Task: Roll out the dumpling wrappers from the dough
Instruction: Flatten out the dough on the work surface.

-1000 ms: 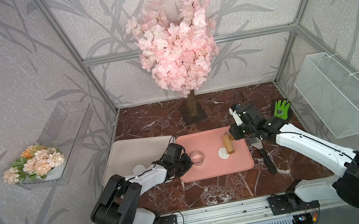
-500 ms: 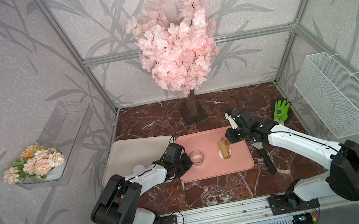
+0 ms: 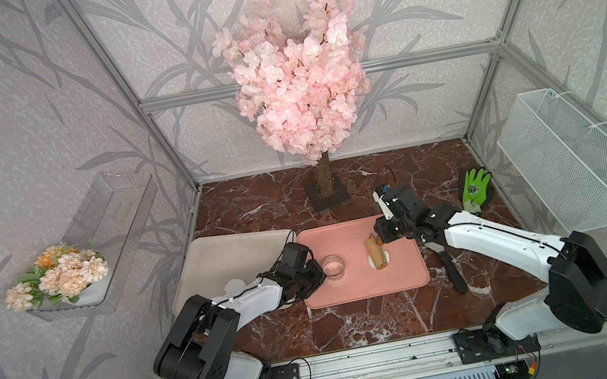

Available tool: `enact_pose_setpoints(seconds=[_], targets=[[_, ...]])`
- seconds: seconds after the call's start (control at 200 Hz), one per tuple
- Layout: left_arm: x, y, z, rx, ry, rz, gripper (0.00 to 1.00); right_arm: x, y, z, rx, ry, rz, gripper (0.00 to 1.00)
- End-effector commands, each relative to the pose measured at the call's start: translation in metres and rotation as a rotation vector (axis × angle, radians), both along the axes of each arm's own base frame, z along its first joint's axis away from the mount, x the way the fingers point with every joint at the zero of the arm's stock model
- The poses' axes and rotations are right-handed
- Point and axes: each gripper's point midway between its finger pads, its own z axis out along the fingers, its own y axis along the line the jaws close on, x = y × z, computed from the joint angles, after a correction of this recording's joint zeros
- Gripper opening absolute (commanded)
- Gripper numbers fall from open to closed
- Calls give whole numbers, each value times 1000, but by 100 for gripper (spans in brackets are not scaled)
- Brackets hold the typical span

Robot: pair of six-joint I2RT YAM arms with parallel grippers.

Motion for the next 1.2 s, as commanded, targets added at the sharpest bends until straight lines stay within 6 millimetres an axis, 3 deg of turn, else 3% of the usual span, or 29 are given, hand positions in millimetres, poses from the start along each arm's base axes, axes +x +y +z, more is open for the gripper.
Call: enact_pose_setpoints(seconds=[0.0,0.25,0.61,0.71,0.85,0.995,1.195], targets=[[-42,34,-45,150,186,25,0,-30,10,-59,-12,184,24,0],[-43,34,-45,149,189,25,0,-38,20,-68,-10,210,32,0],[-43,34,-44,153,189,23,0,-38,8,-66,-24,190,3,0],[-42,35,-44,154,189,24,0,-35,15,-49,8,169,26,0],[-43,35,-44,154,188,26,0,-32,30,1,85,77,105,0],[-43,35,-44,154,188,27,0,-29,23,40,110,-18,98,0],[-42,34,-45,151,188,23,0,-34,2,47,125,-37,62,0]])
